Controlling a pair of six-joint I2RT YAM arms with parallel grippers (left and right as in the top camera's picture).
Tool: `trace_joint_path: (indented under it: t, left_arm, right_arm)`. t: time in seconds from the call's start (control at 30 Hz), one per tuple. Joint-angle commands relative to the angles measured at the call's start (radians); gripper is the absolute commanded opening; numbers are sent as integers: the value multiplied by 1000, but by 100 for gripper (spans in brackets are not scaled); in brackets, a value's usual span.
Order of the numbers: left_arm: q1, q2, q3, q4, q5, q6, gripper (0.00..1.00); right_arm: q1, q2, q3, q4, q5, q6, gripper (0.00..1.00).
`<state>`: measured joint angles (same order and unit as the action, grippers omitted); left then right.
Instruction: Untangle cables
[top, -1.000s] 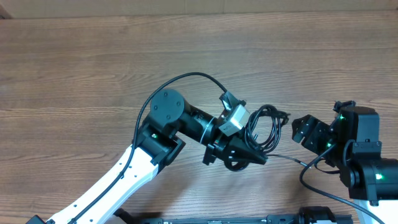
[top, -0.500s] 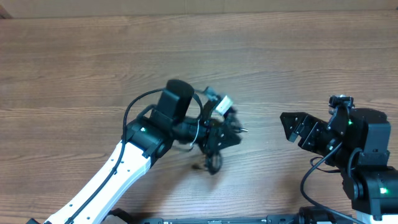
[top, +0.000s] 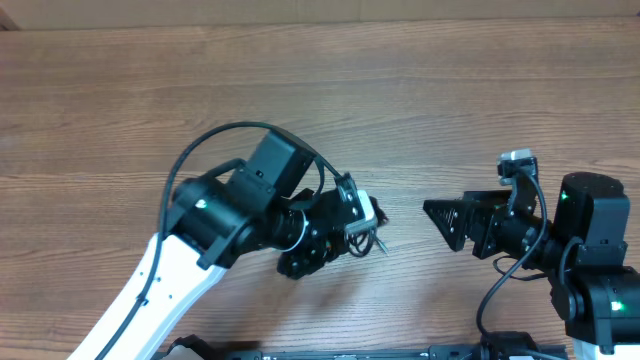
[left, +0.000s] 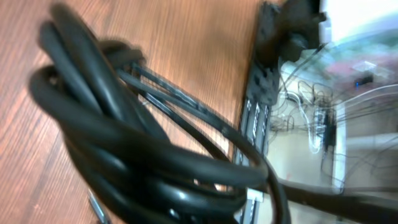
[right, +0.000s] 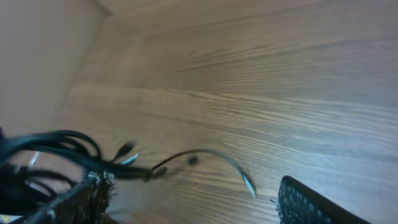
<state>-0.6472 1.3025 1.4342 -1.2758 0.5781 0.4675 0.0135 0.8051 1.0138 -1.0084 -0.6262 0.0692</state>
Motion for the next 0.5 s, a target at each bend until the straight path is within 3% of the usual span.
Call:
trace_joint_path:
  t: [0.0, 0.23, 0.33, 0.47]
  left_arm:
    - [-3, -12, 112, -76, 24, 306, 4]
    - [-3, -12, 133, -158, 80, 581, 4]
    - [-3, -11, 133, -144, 131, 661, 4]
    - [-3, -8, 133, -69, 150, 663, 4]
  right_arm:
    - [-2, -8, 16, 13, -173, -142, 84]
    - [-2, -8, 16, 21, -558, -430, 84]
    - [-2, -8, 16, 43, -629, -444, 83]
    - [-2, -8, 16, 51, -689, -444, 81]
